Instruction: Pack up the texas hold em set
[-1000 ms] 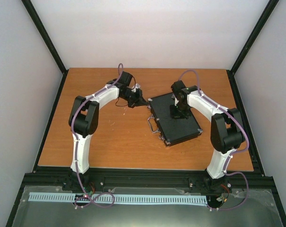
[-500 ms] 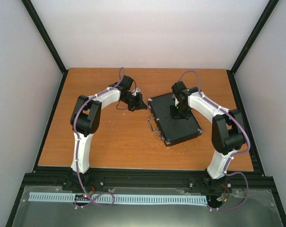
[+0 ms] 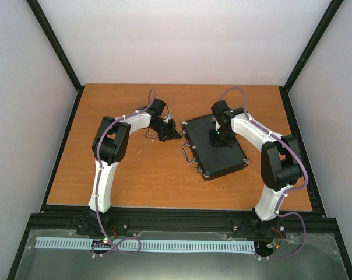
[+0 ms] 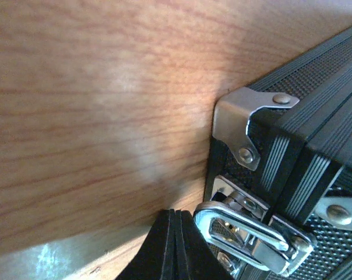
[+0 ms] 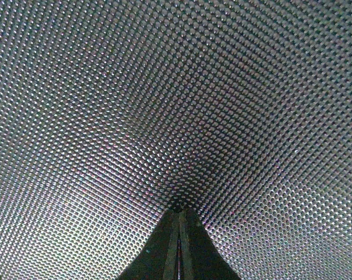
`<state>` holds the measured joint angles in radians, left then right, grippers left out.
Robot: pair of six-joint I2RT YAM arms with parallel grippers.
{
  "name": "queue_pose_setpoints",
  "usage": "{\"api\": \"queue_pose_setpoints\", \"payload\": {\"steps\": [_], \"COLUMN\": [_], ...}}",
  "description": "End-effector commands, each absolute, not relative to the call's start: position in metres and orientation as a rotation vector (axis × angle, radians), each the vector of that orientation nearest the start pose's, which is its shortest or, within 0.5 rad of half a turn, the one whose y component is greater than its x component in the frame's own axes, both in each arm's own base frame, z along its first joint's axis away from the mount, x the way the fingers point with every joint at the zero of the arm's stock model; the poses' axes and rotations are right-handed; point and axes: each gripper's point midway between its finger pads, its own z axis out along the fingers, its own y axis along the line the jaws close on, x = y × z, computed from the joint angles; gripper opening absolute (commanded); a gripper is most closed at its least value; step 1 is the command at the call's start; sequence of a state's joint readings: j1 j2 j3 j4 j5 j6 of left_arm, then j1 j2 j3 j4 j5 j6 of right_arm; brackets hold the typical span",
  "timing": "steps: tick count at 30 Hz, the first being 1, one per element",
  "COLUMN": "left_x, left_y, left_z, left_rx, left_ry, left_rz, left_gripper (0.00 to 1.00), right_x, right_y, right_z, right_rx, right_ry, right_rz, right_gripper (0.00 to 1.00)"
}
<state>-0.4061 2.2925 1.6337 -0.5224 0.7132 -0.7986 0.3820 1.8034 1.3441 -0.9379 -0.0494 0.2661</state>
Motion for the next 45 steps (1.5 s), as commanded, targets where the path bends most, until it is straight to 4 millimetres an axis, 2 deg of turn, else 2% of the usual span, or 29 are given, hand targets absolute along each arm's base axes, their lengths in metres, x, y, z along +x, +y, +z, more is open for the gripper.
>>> {"api": "queue_pose_setpoints", "payload": {"steps": [1, 7, 10, 14, 19, 23, 26, 29, 31, 34, 37, 41, 45], "left_x": [0.429, 0.424, 0.416, 0.416, 0.424, 0.431, 0.438, 0.442, 0.442, 0.441, 0.439, 0.437, 0.438], "left_y": [-0.309, -0.306, -0.301, -0.289, -0.277, -0.282, -0.289, -0.291, -0.292, -0.292, -0.291, -0.291, -0.291], "left_z": [0.009, 0.018, 0.021, 0.027, 0.042, 0.044, 0.047, 0.052, 0.053, 0.050, 0.044, 0.037, 0.034], "left_rx": [-0.388, -0.371, -0.375, -0.414, -0.412, -0.429, -0.447, -0.441, -0.442, -0.448, -0.458, -0.465, -0.477], "left_ry": [2.948, 2.956, 2.961, 2.942, 2.916, 2.910, 2.892, 2.882, 2.885, 2.893, 2.906, 2.921, 2.923], "left_rz": [-1.237, -1.238, -1.229, -1.236, -1.229, -1.277, -1.334, -1.348, -1.355, -1.361, -1.354, -1.349, -1.352], "left_gripper": [0.01, 0.01, 0.01, 0.01, 0.01, 0.01, 0.01, 0.01, 0.01, 0.01, 0.01, 0.01, 0.01], "right_x": [0.310, 0.311, 0.311, 0.313, 0.333, 0.360, 0.382, 0.403, 0.417, 0.438, 0.457, 0.478, 0.486], "right_y": [0.133, 0.135, 0.134, 0.133, 0.139, 0.145, 0.142, 0.130, 0.115, 0.085, 0.070, 0.064, 0.065], "right_z": [0.037, 0.037, 0.036, 0.038, 0.069, 0.104, 0.132, 0.155, 0.155, 0.142, 0.132, 0.115, 0.098], "right_rx": [-0.211, -0.236, -0.247, -0.240, -0.229, -0.194, -0.125, -0.034, 0.021, 0.134, 0.187, 0.193, 0.197], "right_ry": [3.139, 3.142, 3.143, 3.130, 3.033, 2.935, 2.848, 2.767, 2.757, 2.781, 2.771, 2.786, 2.811], "right_rz": [0.079, 0.085, 0.082, 0.067, 0.101, 0.135, 0.147, 0.140, 0.106, 0.112, 0.154, 0.183, 0.190], "right_gripper": [0.03, 0.03, 0.03, 0.03, 0.03, 0.03, 0.03, 0.03, 0.03, 0.03, 0.03, 0.03, 0.03]}}
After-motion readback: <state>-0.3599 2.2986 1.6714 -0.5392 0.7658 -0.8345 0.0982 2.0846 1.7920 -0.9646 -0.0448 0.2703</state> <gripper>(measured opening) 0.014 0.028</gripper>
